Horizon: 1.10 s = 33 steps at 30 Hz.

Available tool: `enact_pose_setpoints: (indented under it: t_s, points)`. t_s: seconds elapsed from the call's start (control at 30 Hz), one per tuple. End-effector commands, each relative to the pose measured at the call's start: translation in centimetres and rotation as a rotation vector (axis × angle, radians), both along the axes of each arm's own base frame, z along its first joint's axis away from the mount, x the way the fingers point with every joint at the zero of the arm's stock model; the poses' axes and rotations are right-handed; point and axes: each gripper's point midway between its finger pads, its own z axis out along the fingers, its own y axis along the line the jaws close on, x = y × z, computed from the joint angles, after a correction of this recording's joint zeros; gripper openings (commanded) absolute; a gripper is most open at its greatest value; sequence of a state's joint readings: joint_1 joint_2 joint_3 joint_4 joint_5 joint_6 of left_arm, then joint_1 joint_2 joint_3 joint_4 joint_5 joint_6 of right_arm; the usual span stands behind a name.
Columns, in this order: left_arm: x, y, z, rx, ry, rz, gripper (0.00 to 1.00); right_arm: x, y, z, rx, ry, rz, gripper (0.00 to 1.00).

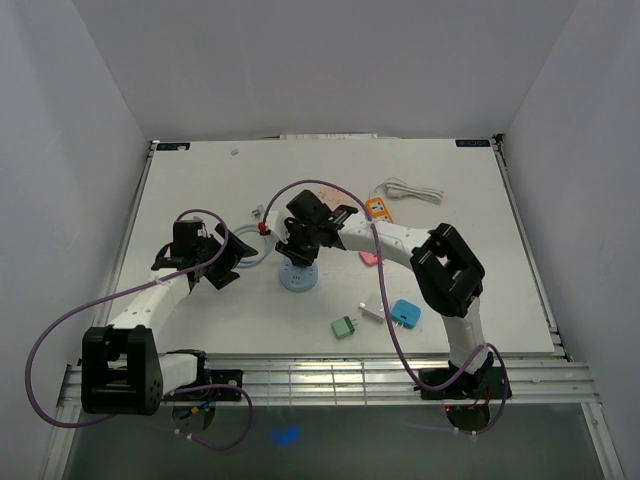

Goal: Insert the plug

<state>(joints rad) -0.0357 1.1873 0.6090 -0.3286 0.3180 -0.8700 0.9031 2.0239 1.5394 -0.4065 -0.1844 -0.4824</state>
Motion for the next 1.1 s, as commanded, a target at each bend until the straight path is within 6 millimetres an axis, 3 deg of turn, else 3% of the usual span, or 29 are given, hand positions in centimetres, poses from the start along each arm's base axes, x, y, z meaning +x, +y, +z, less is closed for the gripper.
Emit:
enact_pose_setpoints:
  t_s: [0.0, 0.2, 0.37, 0.53, 0.7, 0.9, 1.07]
  points:
    - [0.5, -0.1, 1.4, -0.003, -0.063, -0.025, 0.92, -3.7, -4.2, -7.1, -0.185, 0.197, 0.013, 0.08]
    - [0.6, -0.3, 1.7, -0.006, -0.074, -0.040, 0.93, -3.4, -4.3, -7.2, -0.170, 0.220, 0.009, 0.08]
    - [0.7, -0.2, 1.9, 0.007, -0.086, -0.051, 0.93, -2.4, -3.9, -5.9, -0.163, 0.192, -0.012, 0.08]
    - [1.3, 0.8, 3.0, 0.074, -0.133, -0.034, 0.95, -1.2, -2.8, -2.6, -0.100, 0.127, -0.043, 0.34]
    - [1.6, 1.6, 4.7, 0.123, -0.179, -0.022, 0.96, 0.7, -1.3, 2.4, -0.006, 0.032, -0.063, 0.61]
    - [1.8, 1.3, 5.6, 0.116, -0.193, -0.039, 0.98, 1.1, 0.3, 7.6, 0.118, -0.013, -0.055, 0.74]
    - [1.6, 0.8, 5.9, 0.108, -0.210, -0.077, 0.98, 0.8, -0.7, 8.8, 0.127, -0.030, -0.082, 0.76]
